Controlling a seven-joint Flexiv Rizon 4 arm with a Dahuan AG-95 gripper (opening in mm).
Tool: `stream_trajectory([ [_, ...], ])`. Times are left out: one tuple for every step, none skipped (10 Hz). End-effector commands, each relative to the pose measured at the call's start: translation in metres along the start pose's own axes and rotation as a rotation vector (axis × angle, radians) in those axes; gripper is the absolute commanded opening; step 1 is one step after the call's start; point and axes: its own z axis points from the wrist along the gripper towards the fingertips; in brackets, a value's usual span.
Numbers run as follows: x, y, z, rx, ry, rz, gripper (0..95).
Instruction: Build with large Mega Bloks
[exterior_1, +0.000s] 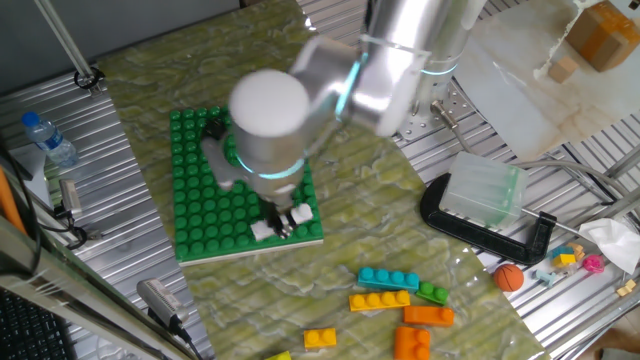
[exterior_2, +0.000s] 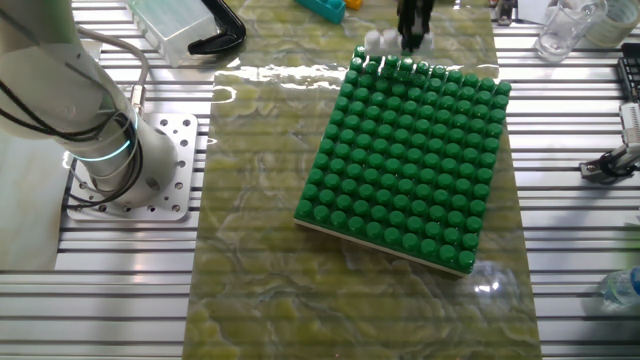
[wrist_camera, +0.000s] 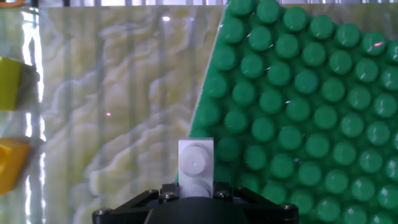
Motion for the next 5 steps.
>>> stream_trajectory([
  [-0.0074,-0.0154,0.0006,-0.004,0.006,0.077,0.0],
  [-0.0125,-0.0228,0.0021,-0.012,0.011,0.11,0.0],
  [-0.0148,-0.0234,0.0043,-0.035,0.019,0.143,0.0],
  [-0.0154,-0.0223,0.0053,-0.044,0.024,0.162,0.0],
  [-0.0161,-0.02,0.0064,-0.035,0.035,0.222,0.0],
])
